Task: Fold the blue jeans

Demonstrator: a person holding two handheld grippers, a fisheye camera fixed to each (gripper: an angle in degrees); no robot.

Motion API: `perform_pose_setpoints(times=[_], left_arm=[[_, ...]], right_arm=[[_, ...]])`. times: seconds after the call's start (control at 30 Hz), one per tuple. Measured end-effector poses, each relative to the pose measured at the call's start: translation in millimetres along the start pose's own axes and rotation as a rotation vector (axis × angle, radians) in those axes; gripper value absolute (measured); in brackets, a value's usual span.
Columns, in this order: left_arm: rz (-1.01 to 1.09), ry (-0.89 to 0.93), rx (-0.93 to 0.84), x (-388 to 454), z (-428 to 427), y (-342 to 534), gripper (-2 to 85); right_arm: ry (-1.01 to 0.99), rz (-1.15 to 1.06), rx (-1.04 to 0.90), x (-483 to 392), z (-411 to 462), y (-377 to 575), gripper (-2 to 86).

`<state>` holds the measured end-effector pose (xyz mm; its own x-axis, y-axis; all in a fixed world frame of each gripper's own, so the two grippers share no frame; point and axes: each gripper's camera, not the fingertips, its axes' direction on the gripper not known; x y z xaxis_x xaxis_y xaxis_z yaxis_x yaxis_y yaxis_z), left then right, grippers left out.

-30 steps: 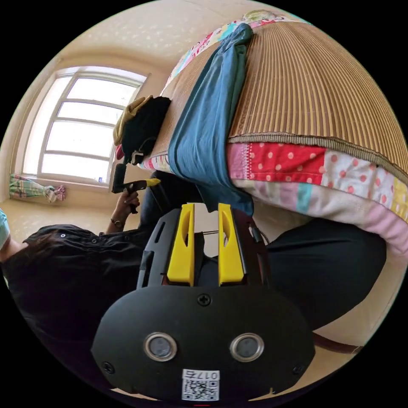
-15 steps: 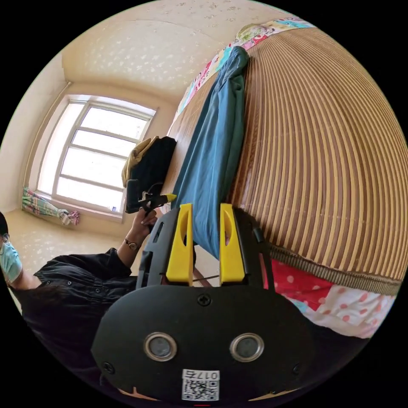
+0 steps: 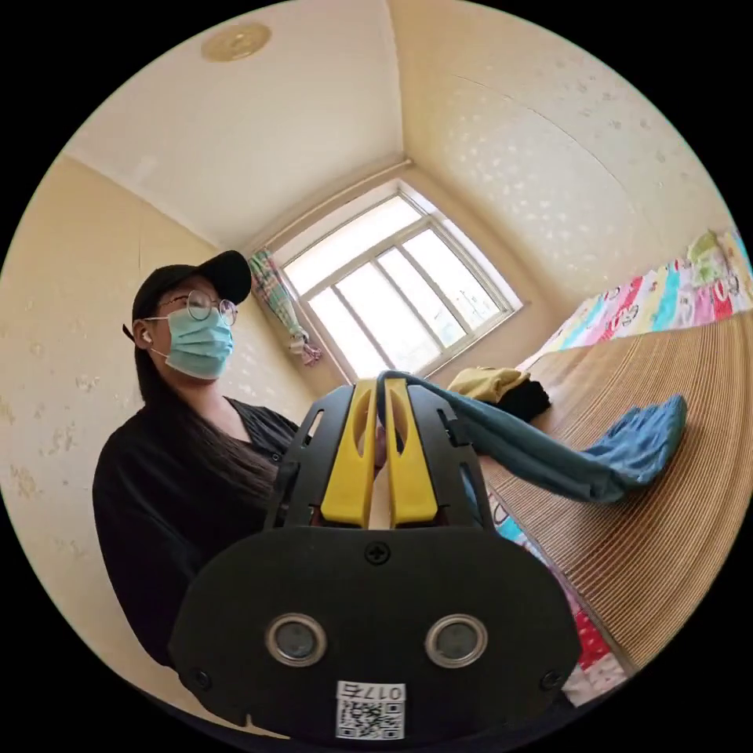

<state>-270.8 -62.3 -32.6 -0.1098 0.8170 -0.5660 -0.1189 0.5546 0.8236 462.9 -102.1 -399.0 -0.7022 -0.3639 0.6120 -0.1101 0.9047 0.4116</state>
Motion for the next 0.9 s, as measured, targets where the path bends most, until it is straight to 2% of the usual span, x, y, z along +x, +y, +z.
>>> perform_pose_setpoints(times=[0.07,0.13,0.23,0.3,0.43,0.5,0.6,0.7,0.77,0.9], left_arm=[[0.127,-0.009,0.04,39.0,0.8,-43.3,-0.4],[0.224,0.028,0.118,67.3,0.3,-91.6,-0.4],[0.202,-0.047,0.11,61.5,11.1,-144.7,-0.5],[0.16,-0.119,0.083,39.1,20.6,-169.3,-0.5],[-0.036,-0.258,0.007,-55.1,40.2,-206.2,-0.4],[-0.08,-0.331,-0.004,-91.0,42.8,-215.3,-0.3],[-0.083,-0.34,0.006,-129.9,41.8,-221.3,-0.2],[-0.08,-0.358,0.001,-155.9,37.7,-198.1,0.1],[-0.09,-0.404,-0.062,-173.2,41.2,-162.1,0.3],[-0.221,-0.412,-0.231,-218.7,53.0,-12.1,1.2]], right_arm=[[0.119,-0.241,0.011,-75.8,2.3,-62.0,2.0],[0.158,-0.374,0.039,-119.0,2.4,-98.5,1.9],[0.303,-0.375,0.065,-141.3,1.1,-152.3,1.7],[0.378,-0.327,0.068,-125.6,-3.4,-177.4,1.6],[0.492,-0.148,0.031,-35.0,-10.5,-220.8,1.5],[0.546,-0.093,0.017,1.6,-8.0,-233.1,1.4],[0.659,-0.075,-0.011,41.1,4.3,-246.7,1.4],[0.625,-0.065,-0.015,65.3,10.0,-234.8,1.5],[0.661,-0.043,-0.093,84.6,20.0,-194.5,1.6],[0.675,0.024,-0.233,116.7,24.2,-76.5,1.9]])
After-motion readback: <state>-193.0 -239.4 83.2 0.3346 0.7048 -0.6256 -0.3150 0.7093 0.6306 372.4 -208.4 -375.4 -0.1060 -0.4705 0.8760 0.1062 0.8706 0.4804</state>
